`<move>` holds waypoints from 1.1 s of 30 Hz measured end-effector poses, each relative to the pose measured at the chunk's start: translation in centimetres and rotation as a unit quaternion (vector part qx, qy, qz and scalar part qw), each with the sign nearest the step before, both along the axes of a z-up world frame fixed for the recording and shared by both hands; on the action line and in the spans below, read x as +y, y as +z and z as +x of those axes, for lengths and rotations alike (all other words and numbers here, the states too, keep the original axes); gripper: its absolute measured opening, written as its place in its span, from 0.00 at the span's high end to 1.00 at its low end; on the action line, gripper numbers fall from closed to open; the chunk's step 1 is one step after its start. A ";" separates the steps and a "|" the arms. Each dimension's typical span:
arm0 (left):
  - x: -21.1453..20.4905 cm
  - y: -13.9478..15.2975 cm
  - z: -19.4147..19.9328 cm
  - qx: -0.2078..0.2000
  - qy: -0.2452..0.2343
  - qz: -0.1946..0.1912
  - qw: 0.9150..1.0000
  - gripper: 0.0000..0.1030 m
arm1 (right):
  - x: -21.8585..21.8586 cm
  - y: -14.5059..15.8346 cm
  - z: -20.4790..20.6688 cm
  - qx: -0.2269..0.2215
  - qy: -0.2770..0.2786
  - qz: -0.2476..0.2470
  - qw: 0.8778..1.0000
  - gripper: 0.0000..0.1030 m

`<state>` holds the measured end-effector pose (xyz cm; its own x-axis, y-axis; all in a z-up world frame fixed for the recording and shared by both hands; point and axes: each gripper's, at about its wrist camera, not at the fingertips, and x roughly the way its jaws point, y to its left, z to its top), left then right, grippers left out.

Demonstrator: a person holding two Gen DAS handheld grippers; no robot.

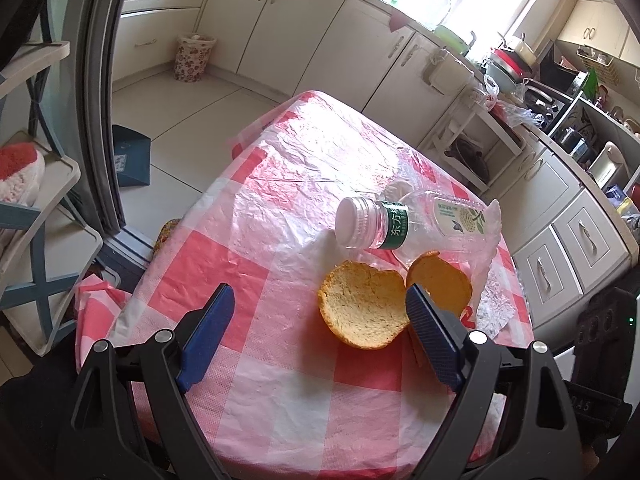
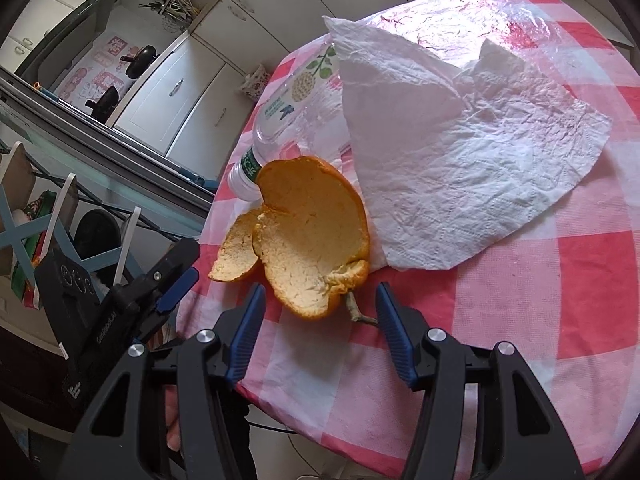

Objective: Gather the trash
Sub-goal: 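Grasp an orange peel with left tool while right tool grasps the white paper towel, then drop the paper towel into the yellow bin with right tool while left carries peel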

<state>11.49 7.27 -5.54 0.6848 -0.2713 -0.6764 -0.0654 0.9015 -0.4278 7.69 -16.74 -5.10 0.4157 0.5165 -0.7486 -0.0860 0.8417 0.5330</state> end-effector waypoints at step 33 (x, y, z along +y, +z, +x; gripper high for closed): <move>-3.0 -0.7 3.4 -0.003 -0.088 0.014 0.996 0.95 | -9.1 5.0 2.0 -0.123 -0.105 -0.030 0.986 0.98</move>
